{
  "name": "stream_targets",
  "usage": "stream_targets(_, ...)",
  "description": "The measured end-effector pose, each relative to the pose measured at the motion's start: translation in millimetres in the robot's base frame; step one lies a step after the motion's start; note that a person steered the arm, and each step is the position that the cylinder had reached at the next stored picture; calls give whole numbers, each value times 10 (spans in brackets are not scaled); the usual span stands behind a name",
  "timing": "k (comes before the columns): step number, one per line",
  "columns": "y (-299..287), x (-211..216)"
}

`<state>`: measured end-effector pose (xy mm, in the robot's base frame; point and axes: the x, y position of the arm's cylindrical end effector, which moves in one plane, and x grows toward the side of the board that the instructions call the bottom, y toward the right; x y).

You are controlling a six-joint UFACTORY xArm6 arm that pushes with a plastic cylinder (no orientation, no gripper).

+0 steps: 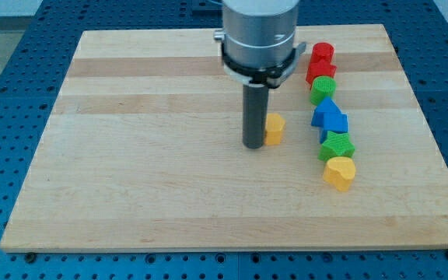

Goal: Point your arm to the yellow heart

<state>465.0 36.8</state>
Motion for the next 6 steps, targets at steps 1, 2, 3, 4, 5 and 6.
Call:
stream_targets(1,176,-16)
stream_targets(2,126,5)
stream_targets(3,100,352)
stream_targets(4,283,950)
stream_targets(5,890,1344)
stream_targets(6,1874,1188)
